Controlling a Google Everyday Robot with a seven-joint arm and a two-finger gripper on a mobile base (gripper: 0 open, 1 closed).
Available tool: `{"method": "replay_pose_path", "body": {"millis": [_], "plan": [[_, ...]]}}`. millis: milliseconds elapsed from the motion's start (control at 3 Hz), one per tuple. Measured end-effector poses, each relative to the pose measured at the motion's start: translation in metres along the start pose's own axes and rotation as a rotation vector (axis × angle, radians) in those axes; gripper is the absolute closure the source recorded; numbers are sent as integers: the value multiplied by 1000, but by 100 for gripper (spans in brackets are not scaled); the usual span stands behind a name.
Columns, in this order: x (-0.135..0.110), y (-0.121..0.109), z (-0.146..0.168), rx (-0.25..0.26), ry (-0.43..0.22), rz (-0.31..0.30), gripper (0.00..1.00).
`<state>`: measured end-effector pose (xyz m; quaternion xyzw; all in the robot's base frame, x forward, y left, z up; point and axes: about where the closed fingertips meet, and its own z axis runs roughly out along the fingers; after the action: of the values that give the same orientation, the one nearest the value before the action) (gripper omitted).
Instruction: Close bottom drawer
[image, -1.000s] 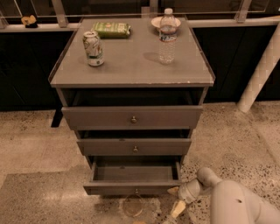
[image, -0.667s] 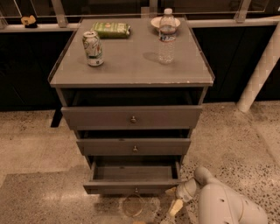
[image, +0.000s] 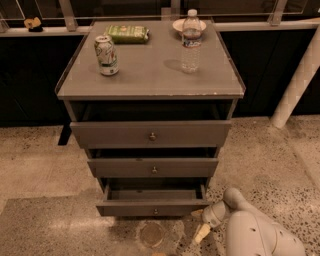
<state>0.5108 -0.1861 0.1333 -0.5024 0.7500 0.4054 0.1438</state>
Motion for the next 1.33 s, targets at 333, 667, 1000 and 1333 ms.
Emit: {"method": "replay_pose_path", "body": {"millis": [333, 667, 1000, 1333], "plan": [[-14, -10, 0, -6, -23, -15, 0], [-30, -19, -5, 6, -46, -27, 0], [-61, -42, -12, 54, -86, -27, 0], [-71, -49, -14, 72, -103, -22, 0]]}}
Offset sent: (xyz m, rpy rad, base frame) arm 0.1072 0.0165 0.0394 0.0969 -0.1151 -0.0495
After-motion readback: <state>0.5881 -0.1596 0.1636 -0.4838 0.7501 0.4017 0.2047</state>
